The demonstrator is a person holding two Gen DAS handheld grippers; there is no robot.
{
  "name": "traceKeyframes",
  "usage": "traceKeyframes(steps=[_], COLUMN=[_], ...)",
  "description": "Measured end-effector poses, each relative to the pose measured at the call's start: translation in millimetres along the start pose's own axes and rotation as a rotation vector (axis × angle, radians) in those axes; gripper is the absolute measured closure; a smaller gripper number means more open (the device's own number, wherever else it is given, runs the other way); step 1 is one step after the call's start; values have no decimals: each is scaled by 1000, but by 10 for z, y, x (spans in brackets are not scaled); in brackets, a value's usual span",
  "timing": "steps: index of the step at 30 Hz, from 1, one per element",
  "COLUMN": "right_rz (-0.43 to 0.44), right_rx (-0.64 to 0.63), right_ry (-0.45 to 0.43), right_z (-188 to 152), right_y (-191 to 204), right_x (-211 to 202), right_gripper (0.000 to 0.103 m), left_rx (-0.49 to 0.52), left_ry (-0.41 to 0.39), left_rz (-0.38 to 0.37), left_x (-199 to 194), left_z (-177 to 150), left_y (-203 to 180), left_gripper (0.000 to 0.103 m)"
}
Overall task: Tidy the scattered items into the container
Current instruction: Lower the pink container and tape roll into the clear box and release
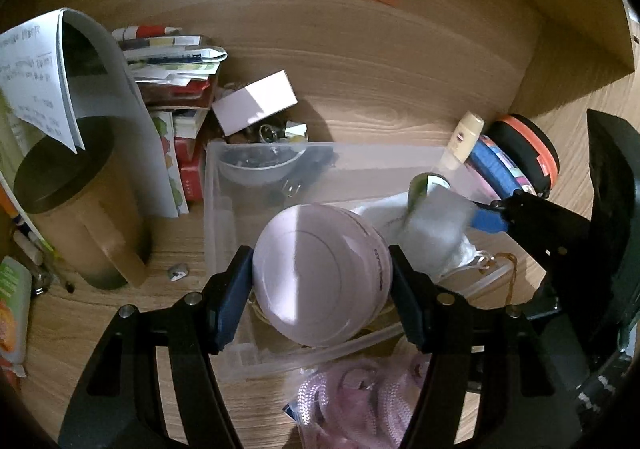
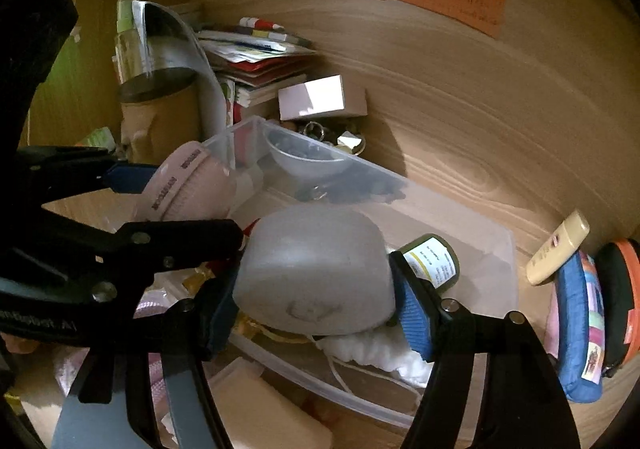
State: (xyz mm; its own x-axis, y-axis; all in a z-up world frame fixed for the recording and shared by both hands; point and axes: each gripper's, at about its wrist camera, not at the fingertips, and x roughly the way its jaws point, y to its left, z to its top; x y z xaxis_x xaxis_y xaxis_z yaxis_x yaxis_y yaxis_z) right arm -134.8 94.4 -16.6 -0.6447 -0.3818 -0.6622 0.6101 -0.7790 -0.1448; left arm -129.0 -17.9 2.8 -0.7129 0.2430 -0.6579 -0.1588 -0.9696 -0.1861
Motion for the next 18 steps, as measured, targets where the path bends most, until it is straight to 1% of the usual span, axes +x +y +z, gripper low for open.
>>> traceKeyframes(steps=[2,3,4,8,15,18], right_rz=[-17,-26,-27,-9,-38,-70], right_rx=[10,16,25,45,42,54], right_ry=[2,4,10,27,21,13], right_z=[-6,-7,-8,-21,-67,-124], right_y=[-29,-40,-60,-106,-131,-190], right_x=[13,18,22,14,-132,-247], right_gripper=[29,23,20,18,17,14], left_rx=[-2,-2,-6,-4,15,30], left_ry=[1,3,6,9,7,2], left_rz=[-6,-12,-21,-31,-21,-6], left_x=[1,-1,0,16,36,43], left_z=[-3,-4,-6,-11,-37,-50], left_y=[7,12,22,31,10,-13], left_gripper=[38,38,38,38,38,38])
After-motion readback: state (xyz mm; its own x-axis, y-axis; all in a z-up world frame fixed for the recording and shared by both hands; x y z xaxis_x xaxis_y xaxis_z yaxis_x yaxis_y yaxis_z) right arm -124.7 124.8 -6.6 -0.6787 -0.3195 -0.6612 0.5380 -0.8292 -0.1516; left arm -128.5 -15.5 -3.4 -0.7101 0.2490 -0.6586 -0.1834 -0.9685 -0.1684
